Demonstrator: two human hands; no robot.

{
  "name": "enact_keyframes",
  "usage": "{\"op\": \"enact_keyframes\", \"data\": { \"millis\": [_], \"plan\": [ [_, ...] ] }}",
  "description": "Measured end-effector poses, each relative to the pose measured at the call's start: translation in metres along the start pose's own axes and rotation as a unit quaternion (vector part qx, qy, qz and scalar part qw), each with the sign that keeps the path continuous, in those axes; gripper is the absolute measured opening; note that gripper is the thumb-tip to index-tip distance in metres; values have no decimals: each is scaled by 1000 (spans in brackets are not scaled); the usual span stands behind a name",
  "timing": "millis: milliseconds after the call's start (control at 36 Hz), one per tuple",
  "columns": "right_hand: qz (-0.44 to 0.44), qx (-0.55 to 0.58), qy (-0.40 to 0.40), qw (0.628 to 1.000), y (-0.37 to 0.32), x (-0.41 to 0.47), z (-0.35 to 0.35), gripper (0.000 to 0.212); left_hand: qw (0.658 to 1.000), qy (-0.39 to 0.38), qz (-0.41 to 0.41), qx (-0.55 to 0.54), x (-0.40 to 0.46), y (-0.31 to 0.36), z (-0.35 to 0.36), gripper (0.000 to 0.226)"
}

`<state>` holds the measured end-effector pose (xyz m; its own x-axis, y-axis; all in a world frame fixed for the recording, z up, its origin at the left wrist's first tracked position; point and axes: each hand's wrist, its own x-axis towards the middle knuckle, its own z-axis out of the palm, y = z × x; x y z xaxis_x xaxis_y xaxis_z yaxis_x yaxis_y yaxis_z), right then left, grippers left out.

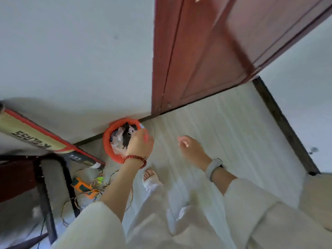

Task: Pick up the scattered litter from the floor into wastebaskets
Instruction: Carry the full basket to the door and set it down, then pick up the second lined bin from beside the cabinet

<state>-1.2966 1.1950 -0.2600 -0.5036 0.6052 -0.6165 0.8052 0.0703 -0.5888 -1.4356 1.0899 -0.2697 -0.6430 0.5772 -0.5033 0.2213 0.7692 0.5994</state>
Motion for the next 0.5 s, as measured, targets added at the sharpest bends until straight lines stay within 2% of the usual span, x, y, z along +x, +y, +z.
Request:
{"op": "enact_keyframes", "data": {
  "millis": [56, 139, 250, 389, 500],
  "plan": [
    [13, 26, 33, 999, 16, -38, -29, 31, 997, -45, 52, 44, -20, 33, 11, 21],
    [32, 62, 91, 993, 56, -99, -70, 33, 984, -80, 148, 55, -57, 92, 41, 35],
    [91, 116, 204, 968, 139, -195, -106, 33, 939, -161, 283, 113, -124, 164, 114, 37],
    [180, 179, 336, 907, 268, -334, -114, 31, 858, -253, 413, 173, -252, 215, 235, 36],
    [255, 241, 432, 831, 361, -447, -95, 30, 790, -328, 474, 208, -365, 223, 326, 34]
  ]
}}
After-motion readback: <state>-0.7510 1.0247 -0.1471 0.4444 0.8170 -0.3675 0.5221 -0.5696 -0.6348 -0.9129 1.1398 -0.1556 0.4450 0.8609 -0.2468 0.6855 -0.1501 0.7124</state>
